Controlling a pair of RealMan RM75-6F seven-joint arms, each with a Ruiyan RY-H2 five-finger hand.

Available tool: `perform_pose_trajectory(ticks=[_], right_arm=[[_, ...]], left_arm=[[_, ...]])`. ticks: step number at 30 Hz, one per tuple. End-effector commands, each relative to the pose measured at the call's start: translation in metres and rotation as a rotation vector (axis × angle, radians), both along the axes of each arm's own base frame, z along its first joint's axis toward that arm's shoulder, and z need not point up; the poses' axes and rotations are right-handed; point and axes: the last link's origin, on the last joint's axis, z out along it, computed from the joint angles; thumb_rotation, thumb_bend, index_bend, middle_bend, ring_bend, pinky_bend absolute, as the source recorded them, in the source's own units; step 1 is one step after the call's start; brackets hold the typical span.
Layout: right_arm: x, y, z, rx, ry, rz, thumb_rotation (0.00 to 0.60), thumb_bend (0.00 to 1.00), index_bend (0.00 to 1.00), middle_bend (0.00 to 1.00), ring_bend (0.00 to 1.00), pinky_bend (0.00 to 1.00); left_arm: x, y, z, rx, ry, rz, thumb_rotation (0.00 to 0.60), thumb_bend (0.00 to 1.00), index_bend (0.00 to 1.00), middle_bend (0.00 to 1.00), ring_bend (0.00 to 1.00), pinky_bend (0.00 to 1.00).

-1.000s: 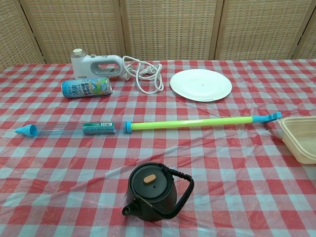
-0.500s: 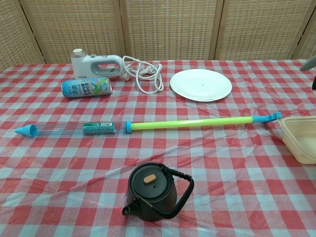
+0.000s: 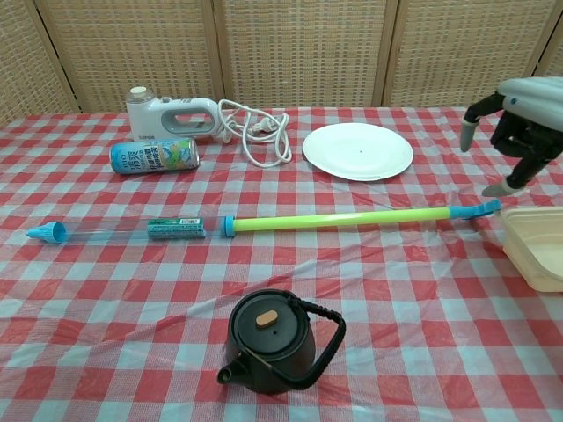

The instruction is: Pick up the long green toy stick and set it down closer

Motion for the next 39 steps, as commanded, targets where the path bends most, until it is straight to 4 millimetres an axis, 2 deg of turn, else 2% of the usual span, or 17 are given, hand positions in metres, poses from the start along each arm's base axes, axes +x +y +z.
perform_pose_trajectory(ticks=[1, 8, 18, 39], right_arm=[[0.007, -0.015, -0.019, 0.027, 0.016, -0.016, 0.6, 0.25, 0.48, 0.98, 0.97, 0.5], [0.011, -0.029, -0.049, 0.069, 0.031, -0.041, 0.6, 0.34, 0.47, 1.0, 0.98, 0.5], [0.007, -0.039, -0.07, 0.098, 0.052, -0.078, 0.6, 0.43, 0.47, 1.0, 0.99, 0.5], [-0.016, -0.043, -0.077, 0.109, 0.133, -0.155, 0.6, 0.46, 0.48, 1.0, 0.99, 0.5]], left_arm=[[0.001, 0.001, 0.001, 0.004, -0.003, -0.001, 0.6, 0.2, 0.0, 0.0, 0.0, 0.0], [0.0, 0.002, 0.001, -0.002, -0.008, 0.004, 0.6, 0.2, 0.0, 0.0, 0.0, 0.0], [-0.005, 0.007, -0.001, -0.015, -0.014, 0.023, 0.6, 0.2, 0.0, 0.0, 0.0, 0.0], [-0.008, 0.009, -0.001, -0.016, -0.01, 0.035, 0.6, 0.2, 0.0, 0.0, 0.0, 0.0]])
